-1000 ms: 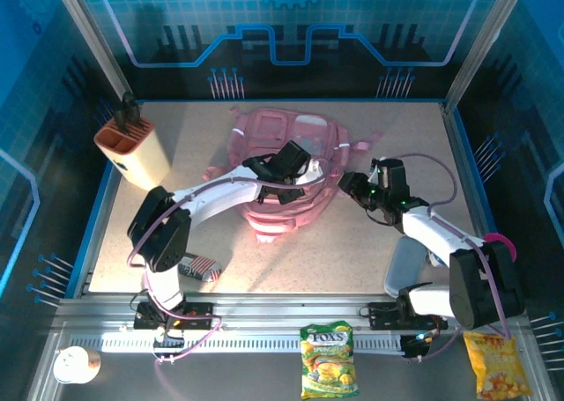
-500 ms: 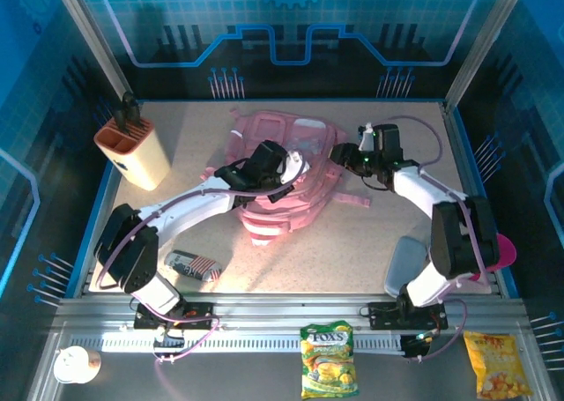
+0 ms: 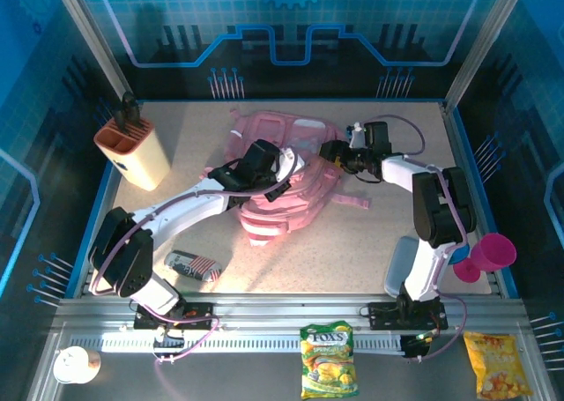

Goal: Pack books, pencil case, and school supplies into a backpack

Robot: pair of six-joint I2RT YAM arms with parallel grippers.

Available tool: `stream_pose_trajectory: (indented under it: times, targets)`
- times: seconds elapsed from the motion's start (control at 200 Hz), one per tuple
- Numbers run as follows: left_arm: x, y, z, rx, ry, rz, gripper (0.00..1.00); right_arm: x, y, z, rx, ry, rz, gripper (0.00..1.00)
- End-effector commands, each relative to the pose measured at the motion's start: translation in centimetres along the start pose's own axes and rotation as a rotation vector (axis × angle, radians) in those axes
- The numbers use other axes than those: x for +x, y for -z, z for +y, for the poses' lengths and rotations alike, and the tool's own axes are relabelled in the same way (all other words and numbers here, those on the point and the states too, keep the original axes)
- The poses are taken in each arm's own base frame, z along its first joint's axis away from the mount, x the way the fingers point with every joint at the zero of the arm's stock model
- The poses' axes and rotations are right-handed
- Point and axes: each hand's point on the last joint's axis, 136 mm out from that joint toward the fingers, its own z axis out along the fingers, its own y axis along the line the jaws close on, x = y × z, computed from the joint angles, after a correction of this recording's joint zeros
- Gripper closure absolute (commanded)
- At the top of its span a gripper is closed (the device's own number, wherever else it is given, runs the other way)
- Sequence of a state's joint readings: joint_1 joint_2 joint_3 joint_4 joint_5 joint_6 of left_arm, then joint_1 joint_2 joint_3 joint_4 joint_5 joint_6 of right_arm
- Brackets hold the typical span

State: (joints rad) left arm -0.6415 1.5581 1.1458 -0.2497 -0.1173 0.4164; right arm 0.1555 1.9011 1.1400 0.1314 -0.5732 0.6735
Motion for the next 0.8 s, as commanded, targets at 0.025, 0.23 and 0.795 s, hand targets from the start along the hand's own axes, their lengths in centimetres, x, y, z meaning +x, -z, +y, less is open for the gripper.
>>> stream_pose_trajectory:
  times: [0.025, 0.23, 0.795]
  targets:
    - [-2.1, 2.2, 2.1, -0.043, 0.063, -0.107, 0.94, -0.4, -0.5, 0.0, -0.101, -0.006, 0.006, 0.25]
    - [-1.5, 2.4, 2.8, -0.050, 0.088, -0.104, 0.93, -0.4, 0.0, 2.0, -0.237, -0.014, 0.018, 0.26]
    - [-1.4, 2.6, 3.1, -0.040, 0.112, -0.105, 0.93, 1.9, 1.2, 1.8, -0.307, -0.002, 0.044, 0.47]
